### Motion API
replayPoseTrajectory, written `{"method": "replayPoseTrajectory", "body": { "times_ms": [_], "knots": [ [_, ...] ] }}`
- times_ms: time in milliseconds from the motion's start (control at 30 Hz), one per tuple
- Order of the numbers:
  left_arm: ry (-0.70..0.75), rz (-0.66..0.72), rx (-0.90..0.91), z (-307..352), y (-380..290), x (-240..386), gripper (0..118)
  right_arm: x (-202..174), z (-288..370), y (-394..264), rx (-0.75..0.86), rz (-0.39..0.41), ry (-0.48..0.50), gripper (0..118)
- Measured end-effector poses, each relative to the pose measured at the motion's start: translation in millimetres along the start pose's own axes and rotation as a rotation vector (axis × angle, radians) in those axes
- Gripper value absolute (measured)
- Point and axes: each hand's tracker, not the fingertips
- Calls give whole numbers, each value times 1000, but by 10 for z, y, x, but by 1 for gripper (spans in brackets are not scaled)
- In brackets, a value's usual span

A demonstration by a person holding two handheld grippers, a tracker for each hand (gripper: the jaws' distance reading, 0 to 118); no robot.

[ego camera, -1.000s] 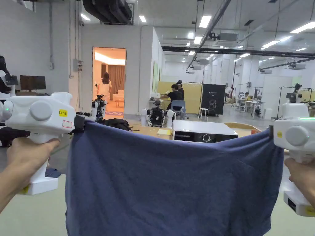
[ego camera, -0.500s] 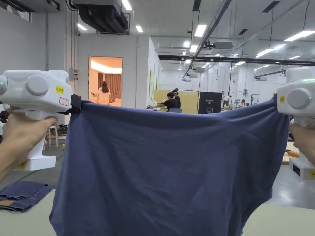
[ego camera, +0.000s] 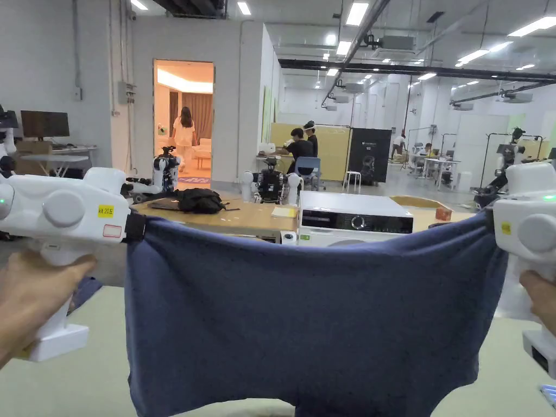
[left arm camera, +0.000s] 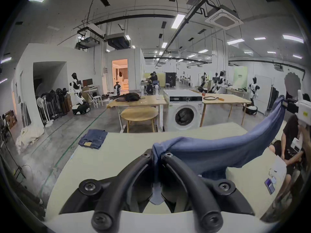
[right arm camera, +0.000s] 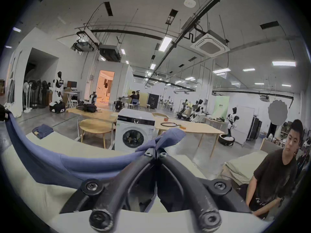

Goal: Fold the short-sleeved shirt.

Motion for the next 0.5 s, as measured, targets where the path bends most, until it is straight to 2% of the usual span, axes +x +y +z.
{"method": "replayPoseTrajectory", "body": {
  "times_ms": [300,500],
  "knots": [
    [-21,2,-32,696,-1039,31,0,137,806,-879,-56,0,41,0],
    [-34,85,-67,1119,-1917,130,0,176,1274,-1417,-120,-6,85,0]
  ]
}}
